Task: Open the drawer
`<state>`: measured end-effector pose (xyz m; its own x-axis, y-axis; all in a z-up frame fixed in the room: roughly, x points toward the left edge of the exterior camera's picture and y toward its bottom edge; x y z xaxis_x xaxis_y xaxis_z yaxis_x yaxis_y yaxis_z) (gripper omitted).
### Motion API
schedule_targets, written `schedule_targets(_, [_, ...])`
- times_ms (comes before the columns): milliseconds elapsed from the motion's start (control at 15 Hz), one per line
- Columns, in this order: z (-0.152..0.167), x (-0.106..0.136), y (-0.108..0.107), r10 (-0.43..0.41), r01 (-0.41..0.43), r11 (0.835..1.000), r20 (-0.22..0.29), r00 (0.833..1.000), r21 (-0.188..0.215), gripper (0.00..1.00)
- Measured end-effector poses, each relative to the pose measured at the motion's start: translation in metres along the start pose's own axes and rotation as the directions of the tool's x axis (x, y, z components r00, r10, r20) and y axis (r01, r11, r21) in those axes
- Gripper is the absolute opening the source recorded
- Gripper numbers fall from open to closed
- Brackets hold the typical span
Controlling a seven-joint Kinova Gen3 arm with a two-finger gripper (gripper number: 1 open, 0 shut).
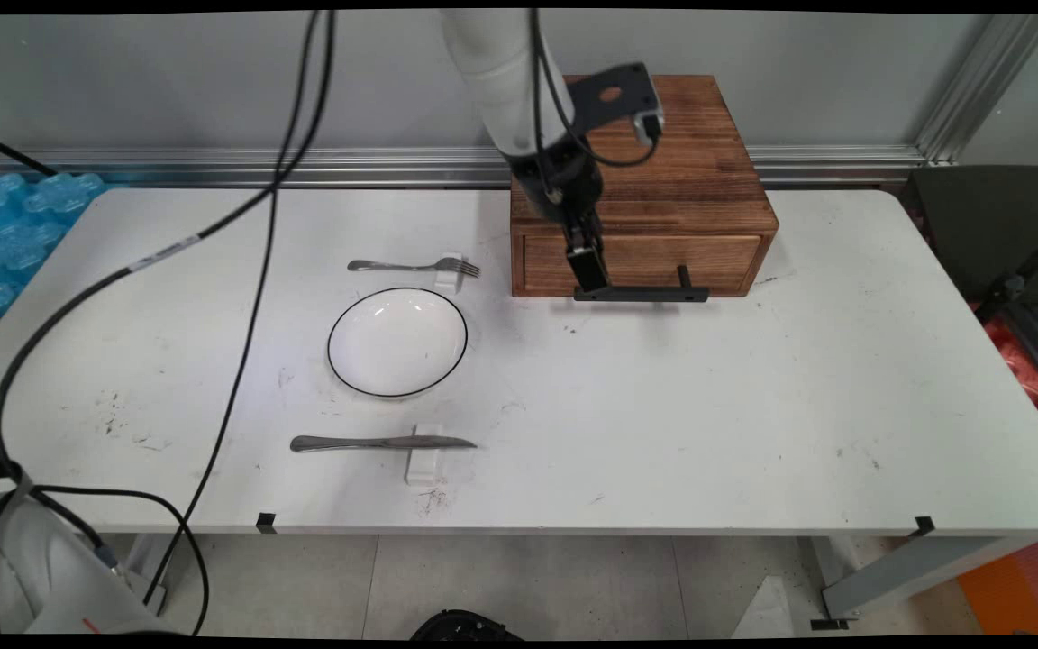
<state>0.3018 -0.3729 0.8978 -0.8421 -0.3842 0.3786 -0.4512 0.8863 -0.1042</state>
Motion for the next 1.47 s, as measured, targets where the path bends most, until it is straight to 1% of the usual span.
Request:
schedule_targets(333, [0.046, 0.011, -0.004, 0.046, -0.046, 0.999, 0.000, 0.999, -0.011, 1.00])
schedule_targets(800, [0.093, 0.016, -0.003, 0.083, -0.083, 0.996, 0.003, 0.997, -0.029, 1.00])
schedule_targets(1133, [0.115, 0.016, -0.001, 0.085, -0.085, 0.996, 0.008, 0.996, -0.033, 1.00])
schedule_targets(1467, [0.126, 0.017, 0.005, 0.078, -0.077, 0.996, 0.006, 0.997, -0.037, 1.00])
